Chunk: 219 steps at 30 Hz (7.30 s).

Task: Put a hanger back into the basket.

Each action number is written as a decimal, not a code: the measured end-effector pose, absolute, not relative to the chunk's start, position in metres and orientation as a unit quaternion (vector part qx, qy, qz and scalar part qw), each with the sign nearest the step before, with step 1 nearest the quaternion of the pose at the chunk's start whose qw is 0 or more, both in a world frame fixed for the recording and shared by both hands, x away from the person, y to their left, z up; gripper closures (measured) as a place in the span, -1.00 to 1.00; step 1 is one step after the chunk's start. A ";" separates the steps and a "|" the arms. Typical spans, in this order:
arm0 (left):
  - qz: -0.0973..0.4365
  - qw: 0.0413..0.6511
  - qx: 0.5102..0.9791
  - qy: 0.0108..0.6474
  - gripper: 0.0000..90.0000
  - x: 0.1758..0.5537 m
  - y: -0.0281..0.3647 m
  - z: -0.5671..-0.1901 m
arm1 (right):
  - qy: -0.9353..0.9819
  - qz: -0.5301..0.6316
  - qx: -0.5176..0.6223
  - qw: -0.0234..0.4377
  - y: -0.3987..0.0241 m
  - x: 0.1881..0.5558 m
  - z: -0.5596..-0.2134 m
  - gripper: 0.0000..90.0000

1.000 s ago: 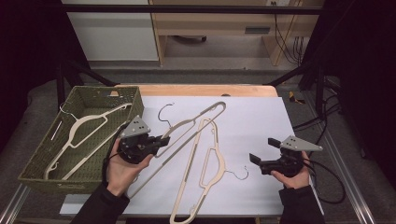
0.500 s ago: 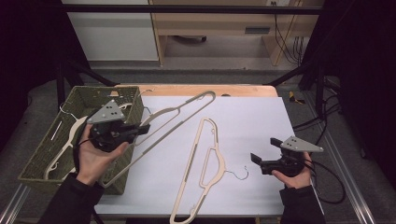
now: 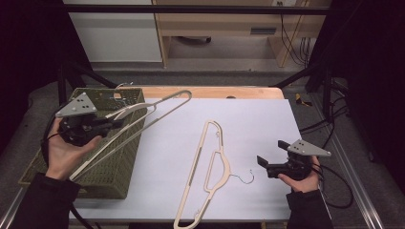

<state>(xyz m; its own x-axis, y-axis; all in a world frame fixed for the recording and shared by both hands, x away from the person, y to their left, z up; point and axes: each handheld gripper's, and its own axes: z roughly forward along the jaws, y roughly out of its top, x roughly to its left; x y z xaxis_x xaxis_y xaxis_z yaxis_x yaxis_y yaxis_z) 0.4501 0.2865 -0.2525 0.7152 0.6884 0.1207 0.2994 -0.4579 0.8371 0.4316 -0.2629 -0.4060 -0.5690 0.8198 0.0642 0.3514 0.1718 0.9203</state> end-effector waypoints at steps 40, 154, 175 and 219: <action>0.244 0.416 0.790 0.378 0.91 0.493 0.421 -0.281 | 0.736 0.498 0.395 0.235 -0.264 0.431 -0.406 -0.97; 0.186 0.516 0.780 0.301 -0.72 0.416 0.193 -0.384 | 0.777 0.476 0.361 0.201 -0.237 0.434 -0.425 -0.63; 0.166 0.488 0.800 0.305 -0.70 0.421 0.179 -0.416 | 0.854 0.396 0.311 0.131 -0.201 0.453 -0.465 0.07; 0.106 0.433 0.865 0.231 -0.43 0.429 0.062 -0.434 | 0.895 0.362 0.243 0.091 -0.192 0.456 -0.463 0.98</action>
